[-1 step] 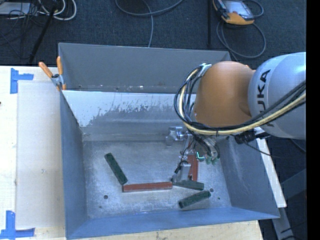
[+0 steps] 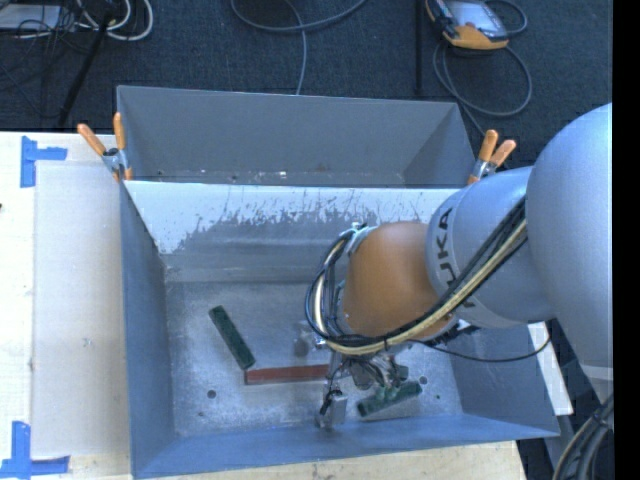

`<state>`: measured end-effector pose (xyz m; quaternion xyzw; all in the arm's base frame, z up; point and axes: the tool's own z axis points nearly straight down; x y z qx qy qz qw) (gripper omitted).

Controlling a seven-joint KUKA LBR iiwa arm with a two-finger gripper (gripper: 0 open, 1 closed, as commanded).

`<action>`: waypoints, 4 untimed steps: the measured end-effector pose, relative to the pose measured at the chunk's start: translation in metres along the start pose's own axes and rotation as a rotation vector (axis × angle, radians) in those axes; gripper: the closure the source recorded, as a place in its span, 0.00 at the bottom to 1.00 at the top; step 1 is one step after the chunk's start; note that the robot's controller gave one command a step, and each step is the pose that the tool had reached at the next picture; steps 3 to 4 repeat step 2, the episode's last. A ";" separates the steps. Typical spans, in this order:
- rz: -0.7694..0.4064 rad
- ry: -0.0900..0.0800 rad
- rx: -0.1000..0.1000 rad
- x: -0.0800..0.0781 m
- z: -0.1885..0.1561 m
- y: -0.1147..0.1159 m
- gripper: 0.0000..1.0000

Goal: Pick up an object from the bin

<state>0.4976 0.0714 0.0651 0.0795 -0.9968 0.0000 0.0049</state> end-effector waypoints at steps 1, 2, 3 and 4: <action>0.004 -0.009 0.000 -0.003 -0.004 -0.001 1.00; 0.052 -0.019 0.002 -0.018 -0.151 -0.022 1.00; 0.052 -0.019 0.002 -0.018 -0.151 -0.022 1.00; 0.052 -0.019 0.002 -0.018 -0.151 -0.022 1.00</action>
Offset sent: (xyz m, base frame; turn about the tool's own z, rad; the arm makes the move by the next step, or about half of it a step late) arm 0.0000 0.0000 0.0000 0.0000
